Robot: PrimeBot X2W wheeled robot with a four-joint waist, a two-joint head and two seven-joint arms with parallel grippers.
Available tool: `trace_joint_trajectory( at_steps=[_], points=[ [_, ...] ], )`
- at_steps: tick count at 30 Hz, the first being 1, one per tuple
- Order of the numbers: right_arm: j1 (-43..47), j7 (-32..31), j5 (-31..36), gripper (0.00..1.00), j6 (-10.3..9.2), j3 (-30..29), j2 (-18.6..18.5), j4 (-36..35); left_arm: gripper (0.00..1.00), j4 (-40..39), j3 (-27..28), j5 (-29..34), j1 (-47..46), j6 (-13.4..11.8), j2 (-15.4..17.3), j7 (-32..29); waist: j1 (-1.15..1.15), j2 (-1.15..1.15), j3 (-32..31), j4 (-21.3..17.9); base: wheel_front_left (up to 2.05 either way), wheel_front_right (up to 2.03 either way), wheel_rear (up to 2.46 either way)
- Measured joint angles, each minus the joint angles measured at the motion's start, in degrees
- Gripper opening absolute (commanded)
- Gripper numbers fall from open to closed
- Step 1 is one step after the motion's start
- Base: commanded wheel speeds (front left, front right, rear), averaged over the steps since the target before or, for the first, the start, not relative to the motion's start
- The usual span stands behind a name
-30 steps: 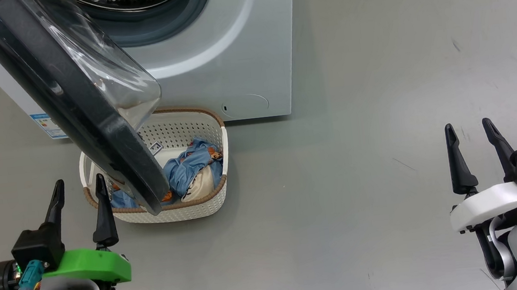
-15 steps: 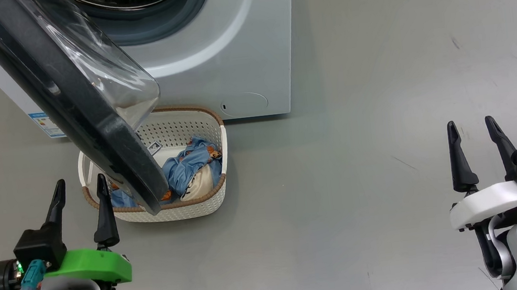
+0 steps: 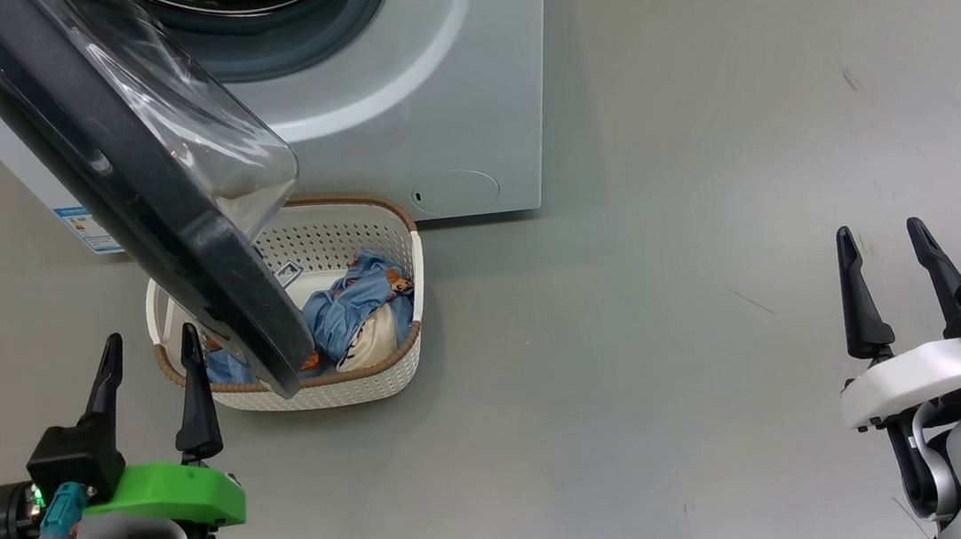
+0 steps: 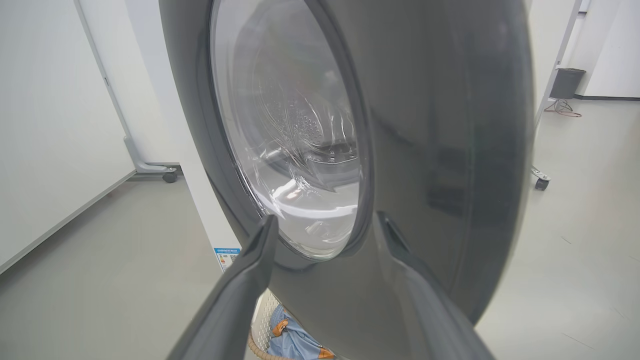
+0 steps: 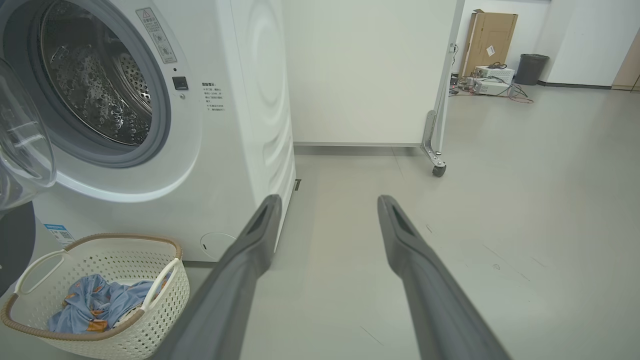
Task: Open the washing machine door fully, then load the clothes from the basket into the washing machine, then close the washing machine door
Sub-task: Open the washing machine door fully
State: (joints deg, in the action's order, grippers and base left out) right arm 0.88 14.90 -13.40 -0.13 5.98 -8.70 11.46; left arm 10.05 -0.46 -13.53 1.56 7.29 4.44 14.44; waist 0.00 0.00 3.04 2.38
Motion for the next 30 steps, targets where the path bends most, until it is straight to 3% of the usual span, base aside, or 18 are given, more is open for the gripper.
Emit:
trace_joint_trajectory(
  at_steps=[20,21,22,23,24,30],
  points=[
    [0.9,0.0,0.9,1.00,1.10,-1.3,1.4,0.6,1.00,0.2,0.2,0.0,0.0,0.0,0.0,0.0,0.00,0.00,-1.0,0.0,0.00,0.00,0.00],
    [0.9,0.0,0.9,1.00,1.16,-1.3,1.5,0.6,0.83,0.3,0.2,0.0,0.0,0.0,0.0,0.0,0.00,0.00,-1.0,0.0,0.00,0.00,0.00],
    [0.9,0.0,0.9,1.00,1.24,-1.3,1.5,0.7,0.49,0.3,0.2,0.0,0.0,0.0,0.0,0.0,0.00,0.00,-1.1,-0.1,0.00,0.00,0.00],
    [0.9,0.0,0.9,1.00,1.26,-1.4,1.6,0.9,0.37,0.3,0.2,0.0,0.0,0.0,0.0,0.0,0.00,0.00,-1.1,-0.1,0.00,0.00,0.00],
    [1.0,0.0,0.9,1.00,1.27,-1.4,1.6,1.0,0.01,0.3,0.2,0.0,0.0,0.0,0.0,0.0,0.00,0.00,-1.1,0.0,0.00,0.00,0.00],
    [1.0,0.0,1.0,1.00,1.86,-1.8,1.7,1.2,0.00,0.3,0.1,-0.2,0.0,0.0,-0.1,0.0,0.00,0.00,-1.3,0.1,0.00,0.00,0.00]
  ],
)
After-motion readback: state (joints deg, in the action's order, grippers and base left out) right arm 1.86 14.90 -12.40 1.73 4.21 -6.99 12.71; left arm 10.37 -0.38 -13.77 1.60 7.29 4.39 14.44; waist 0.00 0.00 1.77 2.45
